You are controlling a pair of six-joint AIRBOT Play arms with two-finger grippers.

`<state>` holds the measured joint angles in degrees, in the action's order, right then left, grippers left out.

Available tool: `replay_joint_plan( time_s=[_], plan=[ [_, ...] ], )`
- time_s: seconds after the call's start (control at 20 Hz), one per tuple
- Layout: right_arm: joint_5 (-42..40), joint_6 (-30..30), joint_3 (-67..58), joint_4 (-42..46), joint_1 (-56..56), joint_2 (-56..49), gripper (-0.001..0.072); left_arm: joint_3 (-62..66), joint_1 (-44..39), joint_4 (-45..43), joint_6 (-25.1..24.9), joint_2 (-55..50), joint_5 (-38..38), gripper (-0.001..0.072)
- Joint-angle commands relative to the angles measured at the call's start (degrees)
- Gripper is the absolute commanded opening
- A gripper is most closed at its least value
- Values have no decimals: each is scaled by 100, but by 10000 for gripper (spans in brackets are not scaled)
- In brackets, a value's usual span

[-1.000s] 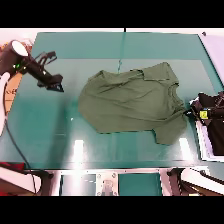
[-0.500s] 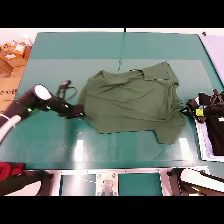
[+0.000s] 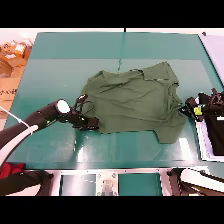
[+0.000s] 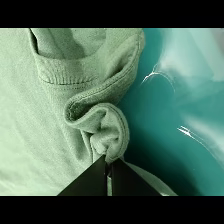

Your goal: Fold the shirts.

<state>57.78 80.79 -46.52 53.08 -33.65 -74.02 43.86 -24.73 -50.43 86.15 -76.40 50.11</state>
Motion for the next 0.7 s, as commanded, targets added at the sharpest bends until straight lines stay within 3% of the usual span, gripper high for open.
replay_joint_plan(
  time_s=[0.0, 0.2, 0.25, 0.3, 0.5, 0.65],
  plan=[
    [4, -7, -4, -17, 4, -2, 22, -17, -57, 55, 111, -52, -214, 363],
    [7, -7, -4, -17, 4, -2, 22, -15, -68, 774, -116, -704, -472, 360],
    [7, -11, -4, -17, 4, -2, 22, -15, -68, 929, -275, -778, -522, 308],
    [4, -52, -4, -17, 4, -2, 23, 9, -68, 927, -415, -754, -605, 19],
    [107, -592, -66, -730, 4, 39, 21, 614, -20, 385, -551, -728, -118, 19],
    [610, -975, -525, -1519, 2, 538, 21, 1600, -20, -914, -136, -341, 682, 18]
  ],
)
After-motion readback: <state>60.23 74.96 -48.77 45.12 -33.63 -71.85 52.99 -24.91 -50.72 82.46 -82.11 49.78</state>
